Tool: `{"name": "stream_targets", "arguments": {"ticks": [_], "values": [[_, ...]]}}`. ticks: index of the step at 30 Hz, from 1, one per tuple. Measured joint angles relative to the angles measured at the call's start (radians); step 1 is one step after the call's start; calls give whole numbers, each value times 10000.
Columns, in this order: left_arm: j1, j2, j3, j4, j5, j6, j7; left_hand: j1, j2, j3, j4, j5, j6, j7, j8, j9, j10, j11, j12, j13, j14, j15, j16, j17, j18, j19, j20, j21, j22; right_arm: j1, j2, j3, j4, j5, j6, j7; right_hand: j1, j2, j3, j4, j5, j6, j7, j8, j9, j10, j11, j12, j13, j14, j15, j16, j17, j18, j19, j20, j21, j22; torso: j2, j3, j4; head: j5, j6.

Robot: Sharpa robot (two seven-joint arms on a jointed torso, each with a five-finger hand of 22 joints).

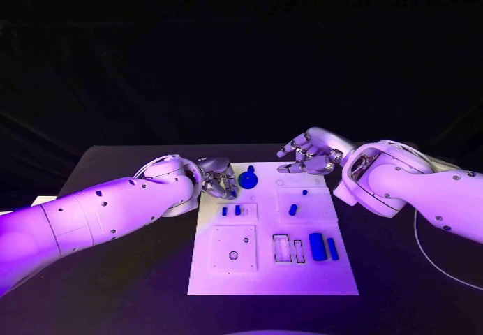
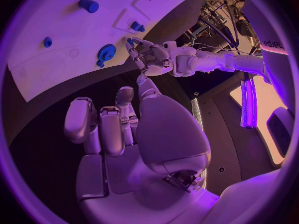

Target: Assemble the parts on the task board

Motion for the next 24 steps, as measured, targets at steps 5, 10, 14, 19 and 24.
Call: {"name": "stream_targets", "arguments": {"ticks": [5,10,14,19,24], "values": [[-27,66,-5,-84,-95,31,-3,0,0,0,0,0,0,0,-10,-1,0,0,0,0,0,0,0,0,0,0,0,0,0,-1,0,0,0,0,1,1,0,0,0,0,0,0,0,0,0,0,1,0,0,0,0,0,0,0,0,0,0,0,0,0,1,-9,-9],[-31,128,-4,-132,-165,67,-5,0,-1,21,-21,0,37,-37,-23,-1,37,35,0,-1,0,0,0,1,0,0,0,0,0,-1,3,0,0,0,3,3,0,0,0,0,0,0,0,0,0,0,1,0,-1,0,0,0,0,1,0,0,0,0,0,1,4,-8,-19],[-28,169,2,-178,-204,108,-6,0,-1,30,-31,-1,37,-38,-23,-1,37,35,0,-1,0,0,0,1,0,0,0,0,-1,-1,9,0,0,0,4,5,0,0,0,0,0,0,-1,0,0,7,7,0,-1,0,0,0,0,0,0,0,0,0,-1,1,5,4,-21],[-24,217,6,-251,-236,173,-6,0,-2,30,-31,-19,37,-38,-23,2,37,35,0,-1,0,0,0,1,0,0,0,0,-1,-2,10,0,0,0,6,7,0,0,0,0,0,0,-1,0,0,8,8,0,-1,0,0,0,0,0,0,0,0,0,-3,1,3,12,-26],[-22,251,7,-317,-255,239,-9,-62,-64,73,-72,-20,36,-36,-26,-10,37,35,-131,-1,0,0,0,-52,0,0,0,0,-1,-2,9,0,1,0,11,8,0,0,0,0,0,0,-1,0,0,8,8,0,-2,0,0,0,0,0,0,0,0,0,-3,1,3,9,-35]]}}
